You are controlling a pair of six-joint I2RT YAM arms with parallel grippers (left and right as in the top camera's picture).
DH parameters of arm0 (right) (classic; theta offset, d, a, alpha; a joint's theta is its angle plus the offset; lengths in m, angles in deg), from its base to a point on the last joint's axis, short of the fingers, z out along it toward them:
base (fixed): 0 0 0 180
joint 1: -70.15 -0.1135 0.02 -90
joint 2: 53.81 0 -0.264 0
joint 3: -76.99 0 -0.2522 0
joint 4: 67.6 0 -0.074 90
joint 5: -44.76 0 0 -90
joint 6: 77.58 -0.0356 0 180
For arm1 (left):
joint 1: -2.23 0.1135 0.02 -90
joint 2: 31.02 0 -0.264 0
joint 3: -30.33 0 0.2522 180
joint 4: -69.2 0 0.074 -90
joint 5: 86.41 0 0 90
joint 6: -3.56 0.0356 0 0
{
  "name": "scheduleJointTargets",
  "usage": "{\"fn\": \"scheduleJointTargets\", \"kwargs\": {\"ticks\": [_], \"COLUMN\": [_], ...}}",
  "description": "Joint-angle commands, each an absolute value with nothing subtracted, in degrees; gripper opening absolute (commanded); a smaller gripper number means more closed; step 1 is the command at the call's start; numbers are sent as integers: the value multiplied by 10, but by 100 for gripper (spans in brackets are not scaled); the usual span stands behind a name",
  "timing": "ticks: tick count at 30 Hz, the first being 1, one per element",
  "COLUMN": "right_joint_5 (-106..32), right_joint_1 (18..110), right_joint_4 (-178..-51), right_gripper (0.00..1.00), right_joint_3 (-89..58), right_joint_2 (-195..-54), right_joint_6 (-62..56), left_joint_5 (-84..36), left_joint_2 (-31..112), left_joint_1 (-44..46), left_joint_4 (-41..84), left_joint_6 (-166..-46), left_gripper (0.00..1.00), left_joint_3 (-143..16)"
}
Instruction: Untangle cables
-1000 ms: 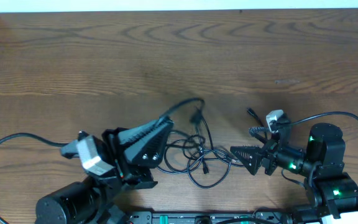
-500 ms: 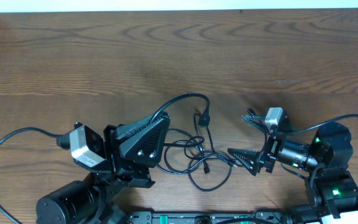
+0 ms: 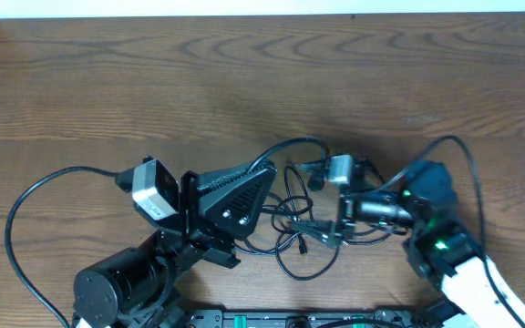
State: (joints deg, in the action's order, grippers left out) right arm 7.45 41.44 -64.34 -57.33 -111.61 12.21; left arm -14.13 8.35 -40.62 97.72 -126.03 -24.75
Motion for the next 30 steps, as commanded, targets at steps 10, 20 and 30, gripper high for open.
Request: {"fn": "scheduleJointTargets", "kwargs": {"ticks": [10,20,30], "right_joint_5": [61,42,28], "right_joint_1": [399,456,550], "right_joint_4": [-597,-598,-593], "right_gripper": [1,1,1], "right_joint_3": [-566,-566,-549], "right_joint_2": [-1168,-1058,-933], "right_joint_6": [50,-64,-146], "left_joint_5": [-102,70,167], "left_joint_2": [77,77,77], "left_joint_1": [-406,-406,-406], "left_joint_4": [1027,842,645], "left_joint_6": [-1244,-1245,-1253], "left_gripper": [8,81,94], "left_joint_3": [-269,-269,-269]}}
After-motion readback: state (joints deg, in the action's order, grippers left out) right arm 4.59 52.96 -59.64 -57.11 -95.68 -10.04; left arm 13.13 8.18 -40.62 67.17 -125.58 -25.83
